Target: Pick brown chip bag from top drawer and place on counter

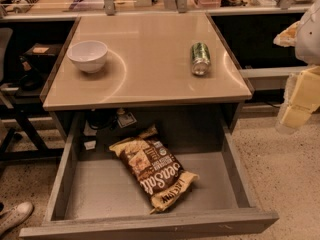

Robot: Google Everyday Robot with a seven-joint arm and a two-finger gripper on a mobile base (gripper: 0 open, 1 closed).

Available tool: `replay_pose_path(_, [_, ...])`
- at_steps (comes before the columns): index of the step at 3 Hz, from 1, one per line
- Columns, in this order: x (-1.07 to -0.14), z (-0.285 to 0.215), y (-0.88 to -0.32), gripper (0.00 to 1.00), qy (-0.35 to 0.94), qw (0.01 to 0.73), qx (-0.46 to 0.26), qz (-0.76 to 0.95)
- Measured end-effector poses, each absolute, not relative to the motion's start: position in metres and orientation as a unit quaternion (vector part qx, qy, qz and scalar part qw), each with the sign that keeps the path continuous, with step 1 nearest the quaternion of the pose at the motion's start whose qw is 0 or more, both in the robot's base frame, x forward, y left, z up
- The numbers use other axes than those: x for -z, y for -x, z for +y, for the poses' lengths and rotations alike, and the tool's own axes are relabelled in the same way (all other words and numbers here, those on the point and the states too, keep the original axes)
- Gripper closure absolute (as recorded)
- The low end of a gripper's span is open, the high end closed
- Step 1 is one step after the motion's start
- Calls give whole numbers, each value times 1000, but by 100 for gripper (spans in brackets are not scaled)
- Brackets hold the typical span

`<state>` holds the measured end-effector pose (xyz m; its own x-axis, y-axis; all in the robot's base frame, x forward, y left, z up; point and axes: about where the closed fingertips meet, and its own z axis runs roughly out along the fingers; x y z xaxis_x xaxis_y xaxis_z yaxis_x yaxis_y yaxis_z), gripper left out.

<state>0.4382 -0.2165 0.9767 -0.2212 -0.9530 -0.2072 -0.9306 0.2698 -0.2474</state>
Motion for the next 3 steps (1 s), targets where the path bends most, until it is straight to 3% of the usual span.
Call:
replay_pose_path(1, [-973,-211,-433,0,603,159,38,780])
replay_pose_path(3, [-932,-153,-387,0,618,130,-5,775])
